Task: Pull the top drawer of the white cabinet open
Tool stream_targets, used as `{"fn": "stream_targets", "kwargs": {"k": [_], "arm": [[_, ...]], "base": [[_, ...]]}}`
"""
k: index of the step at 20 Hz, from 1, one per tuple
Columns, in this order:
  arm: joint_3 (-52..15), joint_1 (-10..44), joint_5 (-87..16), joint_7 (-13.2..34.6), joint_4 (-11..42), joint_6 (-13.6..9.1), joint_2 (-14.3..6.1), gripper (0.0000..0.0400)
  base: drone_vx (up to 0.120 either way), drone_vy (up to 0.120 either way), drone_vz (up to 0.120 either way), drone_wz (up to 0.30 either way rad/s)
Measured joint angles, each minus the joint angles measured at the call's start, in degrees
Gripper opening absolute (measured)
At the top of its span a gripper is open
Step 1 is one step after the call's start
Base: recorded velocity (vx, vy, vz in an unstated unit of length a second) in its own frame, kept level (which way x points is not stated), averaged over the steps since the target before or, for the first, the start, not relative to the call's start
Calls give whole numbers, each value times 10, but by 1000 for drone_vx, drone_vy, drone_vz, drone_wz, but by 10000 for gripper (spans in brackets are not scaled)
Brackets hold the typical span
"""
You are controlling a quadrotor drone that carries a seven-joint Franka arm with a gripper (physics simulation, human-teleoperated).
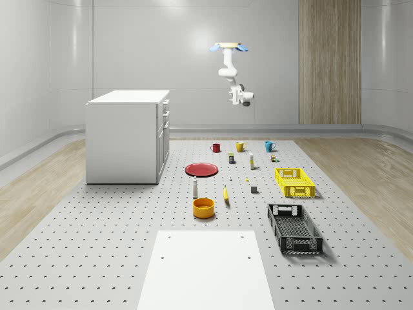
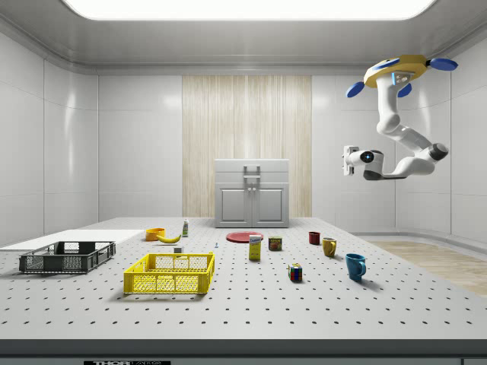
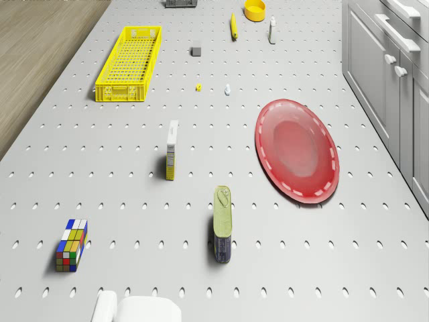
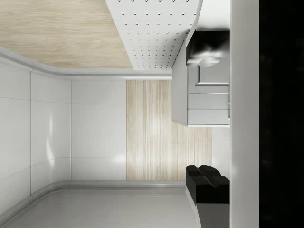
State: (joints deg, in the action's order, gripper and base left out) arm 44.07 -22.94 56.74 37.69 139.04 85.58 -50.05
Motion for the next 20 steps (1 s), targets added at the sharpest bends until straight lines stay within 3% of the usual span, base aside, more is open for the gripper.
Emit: {"fn": "stream_targets", "kwargs": {"k": [4, 6, 20], "arm": [[7, -13, -7, 6, 2, 11, -11, 305], [10, -20, -11, 9, 2, 17, -16, 305], [27, -60, -36, 30, 7, 51, -51, 305]], "base": [[120, -120, 10, 0], [120, -120, 120, 0], [120, -120, 0, 0]]}}
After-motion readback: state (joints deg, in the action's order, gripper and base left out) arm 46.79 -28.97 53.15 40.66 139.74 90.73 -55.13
